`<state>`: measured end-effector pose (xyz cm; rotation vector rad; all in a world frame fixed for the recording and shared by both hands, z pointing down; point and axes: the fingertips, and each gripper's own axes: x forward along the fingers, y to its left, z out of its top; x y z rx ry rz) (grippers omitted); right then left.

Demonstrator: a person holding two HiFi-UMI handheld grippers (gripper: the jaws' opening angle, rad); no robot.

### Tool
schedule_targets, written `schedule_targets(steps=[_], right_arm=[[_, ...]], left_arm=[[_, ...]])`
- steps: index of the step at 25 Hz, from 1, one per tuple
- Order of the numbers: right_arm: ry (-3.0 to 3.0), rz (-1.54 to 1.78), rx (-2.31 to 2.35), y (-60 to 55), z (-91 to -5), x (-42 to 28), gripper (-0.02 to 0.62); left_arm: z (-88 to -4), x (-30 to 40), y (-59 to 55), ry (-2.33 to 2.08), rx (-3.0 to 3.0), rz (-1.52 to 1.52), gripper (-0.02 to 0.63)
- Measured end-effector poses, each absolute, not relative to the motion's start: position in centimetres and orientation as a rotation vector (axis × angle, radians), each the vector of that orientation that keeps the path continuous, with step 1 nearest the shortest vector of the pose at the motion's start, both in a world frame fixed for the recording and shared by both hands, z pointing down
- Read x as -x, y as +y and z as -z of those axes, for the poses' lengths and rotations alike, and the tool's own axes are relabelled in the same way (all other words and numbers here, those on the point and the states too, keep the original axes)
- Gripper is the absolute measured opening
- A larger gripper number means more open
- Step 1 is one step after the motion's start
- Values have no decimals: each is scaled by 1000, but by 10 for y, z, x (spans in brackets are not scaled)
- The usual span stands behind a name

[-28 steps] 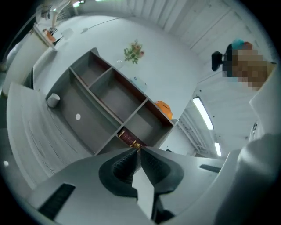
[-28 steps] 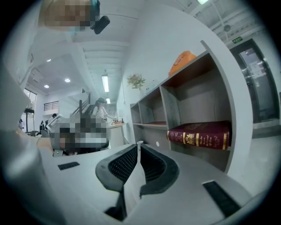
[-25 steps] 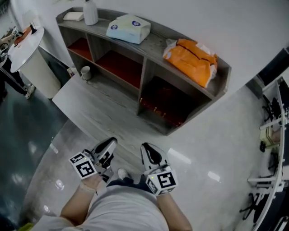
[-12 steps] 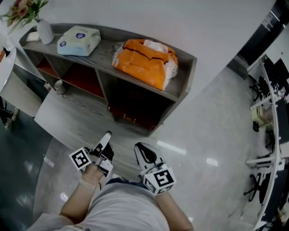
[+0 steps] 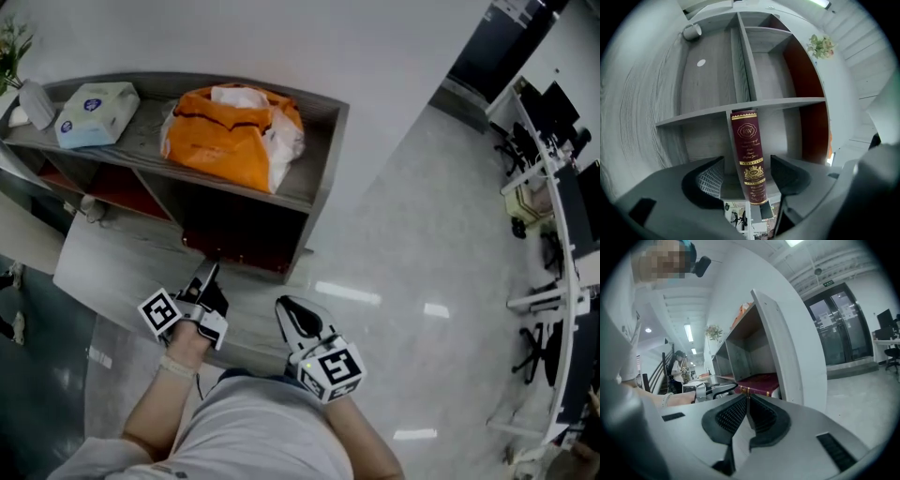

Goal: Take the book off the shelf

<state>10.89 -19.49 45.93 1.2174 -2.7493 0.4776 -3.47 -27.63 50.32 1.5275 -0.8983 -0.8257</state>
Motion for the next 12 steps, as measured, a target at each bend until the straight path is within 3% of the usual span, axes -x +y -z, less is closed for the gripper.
schedule_targets(steps=[12], right_arm=[[-2683,-547,-1350,-192,-476,-135,32]], left_arm=[[-508,24,-319,-904,-1529,782,308]])
